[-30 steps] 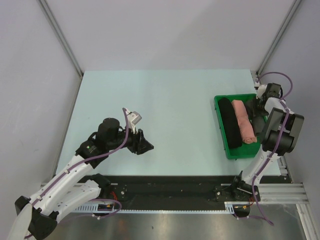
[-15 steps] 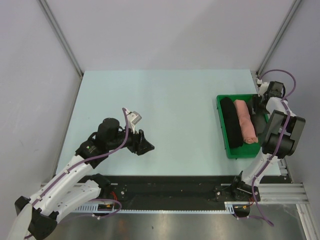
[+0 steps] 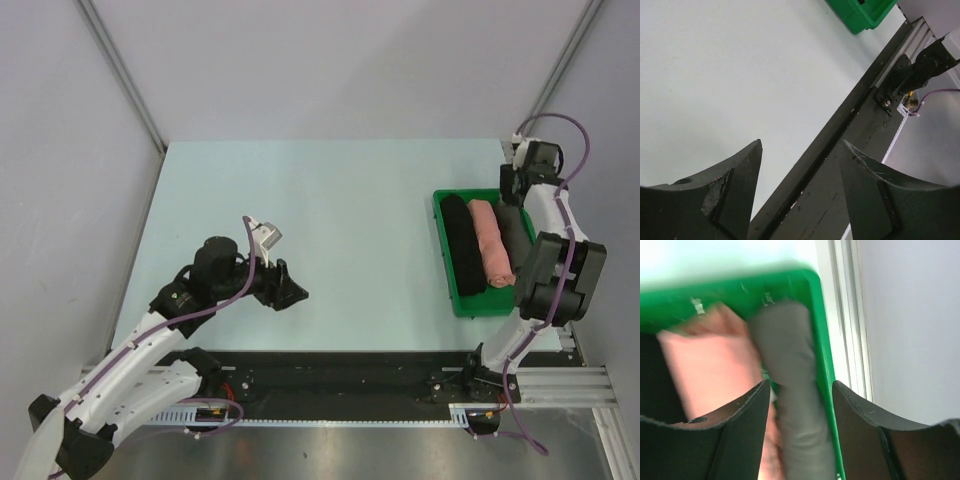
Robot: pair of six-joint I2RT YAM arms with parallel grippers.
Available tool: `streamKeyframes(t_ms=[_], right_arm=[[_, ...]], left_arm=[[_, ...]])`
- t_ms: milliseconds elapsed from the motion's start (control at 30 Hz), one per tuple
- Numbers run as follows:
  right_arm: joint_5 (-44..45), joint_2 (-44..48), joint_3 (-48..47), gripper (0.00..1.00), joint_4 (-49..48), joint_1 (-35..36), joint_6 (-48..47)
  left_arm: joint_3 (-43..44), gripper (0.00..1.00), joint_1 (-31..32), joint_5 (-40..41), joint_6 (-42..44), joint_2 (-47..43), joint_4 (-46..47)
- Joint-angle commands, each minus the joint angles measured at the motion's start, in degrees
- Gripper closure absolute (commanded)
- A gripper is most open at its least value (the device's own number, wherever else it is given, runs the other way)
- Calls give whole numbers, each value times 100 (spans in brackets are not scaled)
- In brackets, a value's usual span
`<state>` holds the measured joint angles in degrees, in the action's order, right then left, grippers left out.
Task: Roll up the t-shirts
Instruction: Reset both arms
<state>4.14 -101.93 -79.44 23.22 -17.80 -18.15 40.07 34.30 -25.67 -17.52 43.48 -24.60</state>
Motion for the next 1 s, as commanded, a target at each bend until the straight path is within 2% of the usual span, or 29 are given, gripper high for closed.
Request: streamKeyframes(t_ms=[0, 67, 100, 167, 233, 267, 333, 367, 400, 500, 633, 733, 933, 967], right_arm=[[500, 787, -484, 39, -222, 899, 504], [552, 990, -494, 7, -187, 1199, 1038], [683, 1252, -459, 1, -108, 1348, 1251], [790, 1508, -301, 0, -38, 2041, 1638], [1395, 1824, -91, 0, 103, 2900, 1945], [1353, 1904, 15, 0, 173, 3201, 2234], [1553, 2149, 374, 1, 244, 3737, 2701], [1633, 2221, 498, 1, 174, 4341, 2877], [2034, 2317, 656, 0, 156, 4616, 3288], [2467, 2581, 1193, 0, 25, 5531, 4122], [2021, 2705, 1790, 0, -326, 6103, 4847], [2520, 2591, 2029, 0, -397, 6709, 4839], [2258, 2362, 2161, 0, -766, 6852, 4900], [2223, 2345, 2161, 0, -810, 6860, 4883]], left_arm=[[35, 32, -55, 150, 64, -42, 52], [35, 31, -55, 255, 47, -51, 26], [53, 31, -55, 343, 38, -33, -9], [71, 29, -55, 440, -67, -33, -45], [80, 27, -47, 589, -243, -50, -71], [62, 1, -55, 659, -304, -85, -36], [44, 0, -55, 1009, -532, -138, 8], [44, 0, -55, 1133, -586, -138, -1], [62, 0, -55, 1274, -656, -121, -18], [97, 0, -55, 1704, -866, -77, -97], [-113, 1, -55, 2530, -1025, -305, -107], [-324, 0, -55, 2741, -1078, -498, -1], [-334, 0, -55, 3032, -1043, -543, 201], [-264, 0, -55, 3294, -1060, -517, 253]])
